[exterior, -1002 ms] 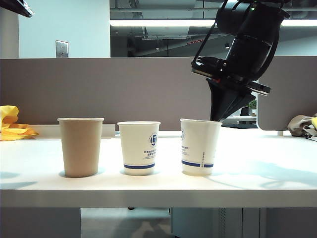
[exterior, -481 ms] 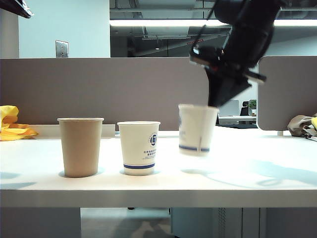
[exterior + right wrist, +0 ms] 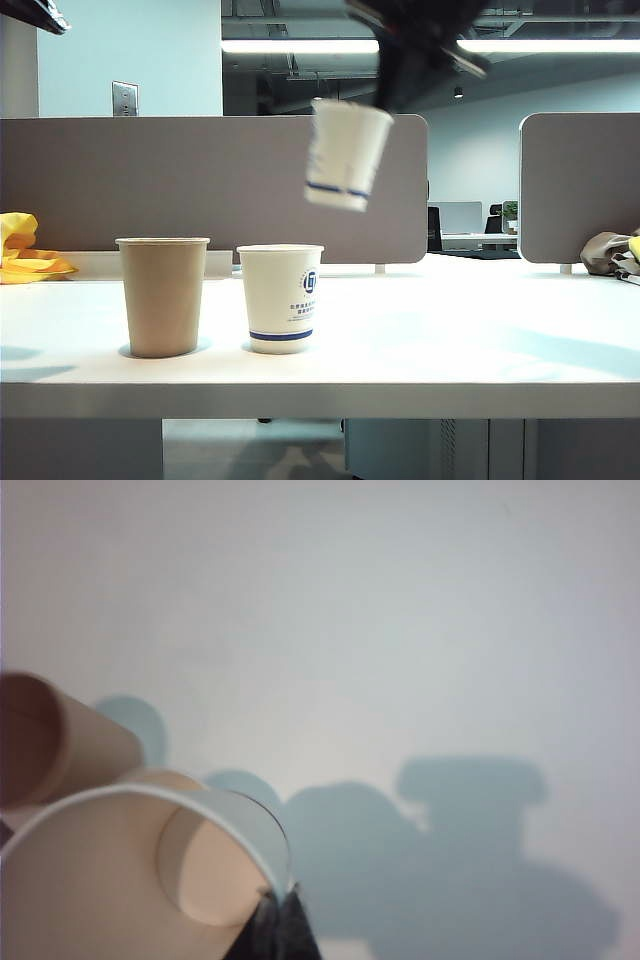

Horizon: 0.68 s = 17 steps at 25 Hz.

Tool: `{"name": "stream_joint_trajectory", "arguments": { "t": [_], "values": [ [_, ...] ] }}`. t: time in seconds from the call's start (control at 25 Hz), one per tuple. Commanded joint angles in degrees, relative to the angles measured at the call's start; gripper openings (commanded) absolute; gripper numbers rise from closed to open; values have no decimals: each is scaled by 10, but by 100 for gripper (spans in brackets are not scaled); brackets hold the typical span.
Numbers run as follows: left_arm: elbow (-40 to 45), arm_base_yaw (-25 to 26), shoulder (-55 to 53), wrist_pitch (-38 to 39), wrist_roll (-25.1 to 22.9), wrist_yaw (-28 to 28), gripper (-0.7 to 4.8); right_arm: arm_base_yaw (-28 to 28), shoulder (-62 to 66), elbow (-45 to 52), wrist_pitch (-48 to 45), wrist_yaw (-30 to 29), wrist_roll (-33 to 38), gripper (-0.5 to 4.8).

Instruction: Pick up all the paper cups on the table one by one and stack them together.

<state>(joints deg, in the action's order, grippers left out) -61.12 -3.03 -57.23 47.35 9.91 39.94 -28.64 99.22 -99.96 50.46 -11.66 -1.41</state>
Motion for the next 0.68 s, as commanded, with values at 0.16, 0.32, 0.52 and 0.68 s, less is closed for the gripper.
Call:
{"name": "stream_joint_trajectory", "arguments": {
  "t": [0.16,0.32,0.52,0.68],
  "values": [
    [-2,0,2,-11,-5,4,-6,-80,10,-33,-40,0,-2,-3],
    [-2,1,2,-7,-5,10,-6,-110,38,-33,-45,0,-2,-3],
    [-2,1,2,0,-5,17,-6,-137,65,-33,-75,-3,-2,-3],
    [-2,1,2,3,-14,12,-6,-148,73,-44,-105,-5,-1,-3]
  ]
}}
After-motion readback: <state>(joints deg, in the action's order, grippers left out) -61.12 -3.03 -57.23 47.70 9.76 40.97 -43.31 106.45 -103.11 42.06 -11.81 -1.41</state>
